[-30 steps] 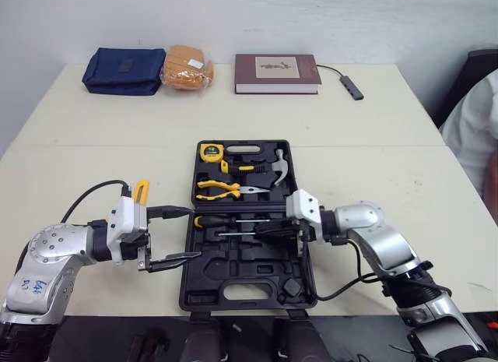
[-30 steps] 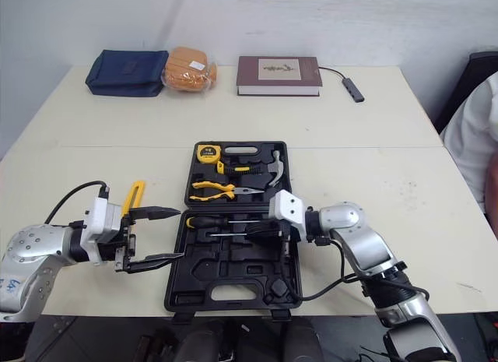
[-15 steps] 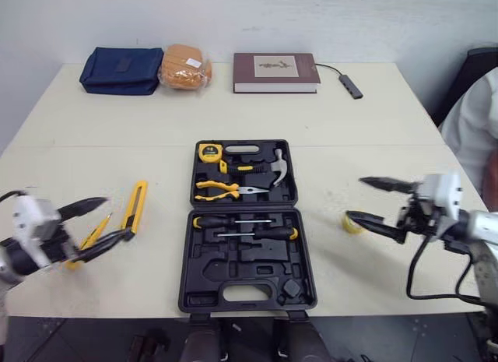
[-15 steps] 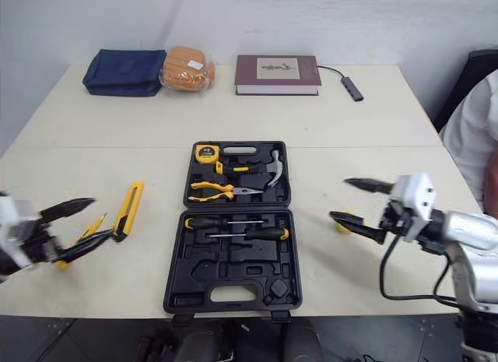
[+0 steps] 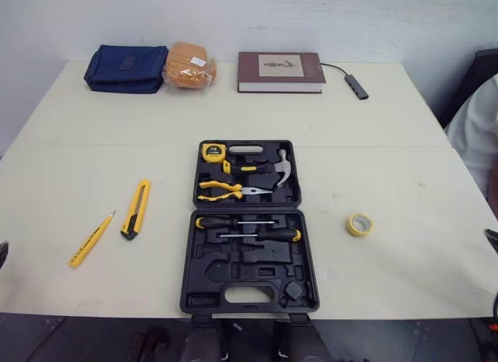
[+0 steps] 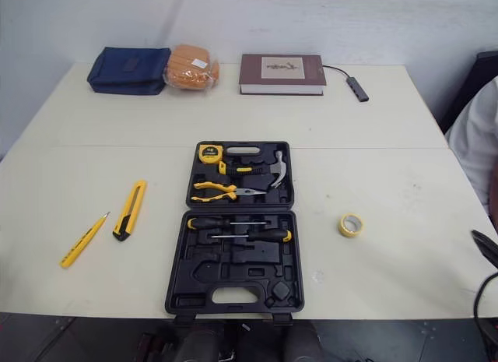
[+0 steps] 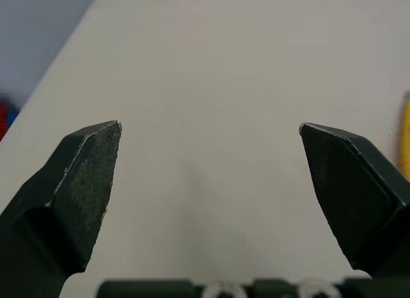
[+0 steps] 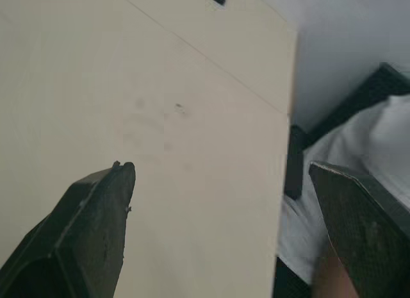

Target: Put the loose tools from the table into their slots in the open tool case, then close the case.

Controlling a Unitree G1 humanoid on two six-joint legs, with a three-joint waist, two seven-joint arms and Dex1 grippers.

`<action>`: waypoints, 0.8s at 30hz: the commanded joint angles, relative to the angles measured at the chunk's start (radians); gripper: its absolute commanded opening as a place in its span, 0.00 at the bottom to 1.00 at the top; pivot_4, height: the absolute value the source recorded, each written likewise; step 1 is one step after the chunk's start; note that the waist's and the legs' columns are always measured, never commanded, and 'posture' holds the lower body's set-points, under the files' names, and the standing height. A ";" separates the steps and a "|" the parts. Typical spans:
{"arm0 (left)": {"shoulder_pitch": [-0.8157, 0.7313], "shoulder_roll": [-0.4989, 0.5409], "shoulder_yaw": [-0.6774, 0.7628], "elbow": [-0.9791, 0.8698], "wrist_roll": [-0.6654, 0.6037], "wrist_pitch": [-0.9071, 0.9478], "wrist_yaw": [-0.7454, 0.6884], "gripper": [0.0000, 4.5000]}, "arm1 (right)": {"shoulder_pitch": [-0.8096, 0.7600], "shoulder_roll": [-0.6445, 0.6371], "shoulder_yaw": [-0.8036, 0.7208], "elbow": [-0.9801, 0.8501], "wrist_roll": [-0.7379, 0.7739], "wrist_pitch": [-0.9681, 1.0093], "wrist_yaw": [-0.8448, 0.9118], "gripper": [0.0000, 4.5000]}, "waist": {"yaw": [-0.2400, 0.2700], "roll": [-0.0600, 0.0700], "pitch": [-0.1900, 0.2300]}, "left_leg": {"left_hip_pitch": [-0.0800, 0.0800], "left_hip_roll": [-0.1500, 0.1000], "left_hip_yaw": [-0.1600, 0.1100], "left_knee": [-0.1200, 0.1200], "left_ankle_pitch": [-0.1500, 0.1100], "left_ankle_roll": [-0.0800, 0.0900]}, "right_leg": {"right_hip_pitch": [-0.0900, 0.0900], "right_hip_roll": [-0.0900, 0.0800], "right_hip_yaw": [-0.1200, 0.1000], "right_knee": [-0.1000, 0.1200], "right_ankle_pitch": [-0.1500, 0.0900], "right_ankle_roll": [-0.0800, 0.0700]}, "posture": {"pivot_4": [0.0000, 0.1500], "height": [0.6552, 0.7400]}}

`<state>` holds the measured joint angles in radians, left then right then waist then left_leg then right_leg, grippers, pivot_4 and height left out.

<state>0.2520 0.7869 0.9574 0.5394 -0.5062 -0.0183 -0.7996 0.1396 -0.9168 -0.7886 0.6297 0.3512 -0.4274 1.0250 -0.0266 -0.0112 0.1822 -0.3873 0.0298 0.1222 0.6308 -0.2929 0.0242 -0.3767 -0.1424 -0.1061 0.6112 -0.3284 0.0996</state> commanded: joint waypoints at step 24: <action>0.051 -0.030 -0.158 -0.443 -0.141 0.226 -0.081 1.00 | -0.118 0.145 0.233 -0.365 0.238 0.158 0.117 0.99 | -0.005 0.001 0.000 | 0.001 0.000 0.001 -0.001 0.002 -0.001 | 0.001 0.001 0.000 0.003 0.000 0.000 | 1.00 1.00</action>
<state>0.2814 0.7490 0.8013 0.1487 -0.6229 0.1686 -0.8533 0.0261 -0.7737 -0.5687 0.3682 0.5425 -0.3021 1.1292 -0.0314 -0.0106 0.1822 -0.3867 0.0300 0.1227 0.6303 -0.2907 0.0232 -0.3761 -0.1417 -0.1059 0.6142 -0.3284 0.0997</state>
